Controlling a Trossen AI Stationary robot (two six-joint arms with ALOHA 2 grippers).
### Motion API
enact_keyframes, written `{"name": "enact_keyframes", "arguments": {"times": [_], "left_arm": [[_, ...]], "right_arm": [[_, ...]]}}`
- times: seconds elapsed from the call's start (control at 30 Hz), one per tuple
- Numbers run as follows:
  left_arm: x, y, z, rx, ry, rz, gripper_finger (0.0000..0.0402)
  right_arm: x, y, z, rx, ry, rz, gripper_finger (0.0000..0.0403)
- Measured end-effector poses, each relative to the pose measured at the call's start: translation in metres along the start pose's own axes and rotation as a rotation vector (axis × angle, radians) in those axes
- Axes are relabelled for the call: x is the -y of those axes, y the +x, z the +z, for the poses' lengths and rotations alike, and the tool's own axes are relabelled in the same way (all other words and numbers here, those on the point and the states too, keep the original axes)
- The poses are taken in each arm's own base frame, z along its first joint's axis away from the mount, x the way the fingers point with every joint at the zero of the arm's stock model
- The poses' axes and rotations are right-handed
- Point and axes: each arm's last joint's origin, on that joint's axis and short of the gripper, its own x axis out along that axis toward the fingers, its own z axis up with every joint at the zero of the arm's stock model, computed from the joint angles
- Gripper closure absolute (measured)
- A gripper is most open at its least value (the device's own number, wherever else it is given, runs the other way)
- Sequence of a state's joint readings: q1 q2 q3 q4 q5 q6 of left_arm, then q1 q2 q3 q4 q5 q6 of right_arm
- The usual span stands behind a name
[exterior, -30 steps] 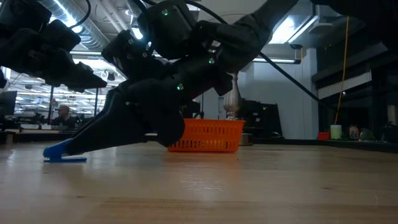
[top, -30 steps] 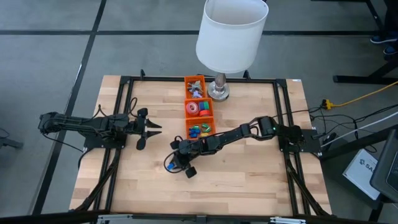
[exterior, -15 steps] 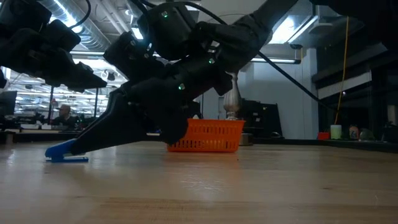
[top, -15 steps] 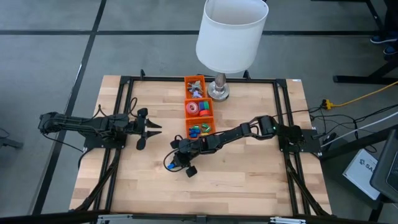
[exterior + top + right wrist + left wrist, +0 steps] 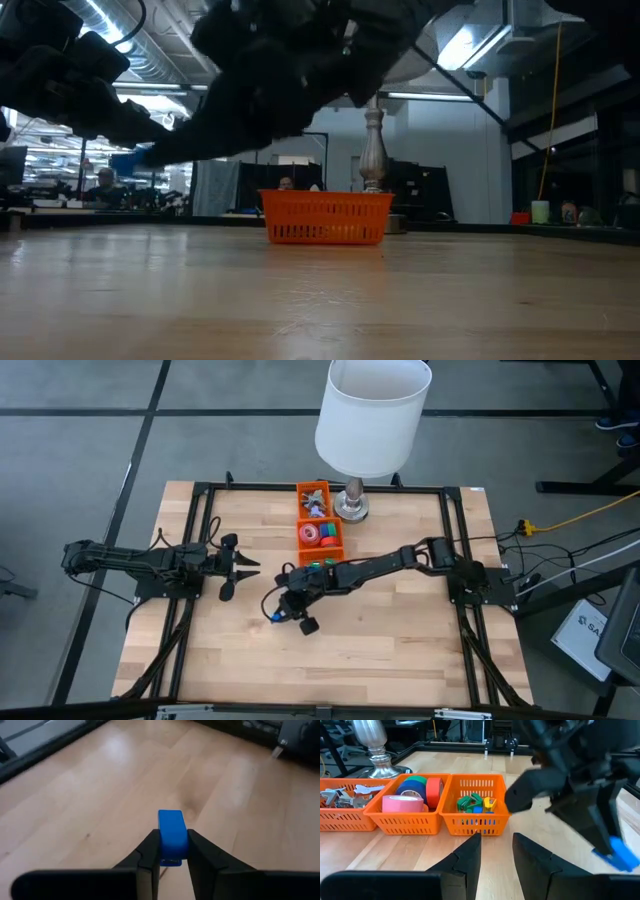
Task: Pick and place Stapler, Stapler remover, tape
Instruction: Put the blue stapler into the bottom orange basket
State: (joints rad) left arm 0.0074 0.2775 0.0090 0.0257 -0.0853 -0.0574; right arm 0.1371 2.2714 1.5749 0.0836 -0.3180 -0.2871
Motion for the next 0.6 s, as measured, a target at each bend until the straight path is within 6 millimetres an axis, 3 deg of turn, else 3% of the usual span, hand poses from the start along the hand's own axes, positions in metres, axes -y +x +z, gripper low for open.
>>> {"name": "enact_keyframes", "arguments": {"times": [0.37, 0.6], "left_arm": [[0.0, 0.0, 0.0, 0.0, 0.0, 0.0, 0.0293], [0.0, 0.0, 0.0, 0.0, 0.0, 0.0, 0.0293]], "right_arm": [[-0.002, -0.043, 0.031, -0.03, 0.049, -0.06, 0.0331], [-0.009, -0.068, 0.03, -0.033, 0.019, -0.128, 0.0331]]}}
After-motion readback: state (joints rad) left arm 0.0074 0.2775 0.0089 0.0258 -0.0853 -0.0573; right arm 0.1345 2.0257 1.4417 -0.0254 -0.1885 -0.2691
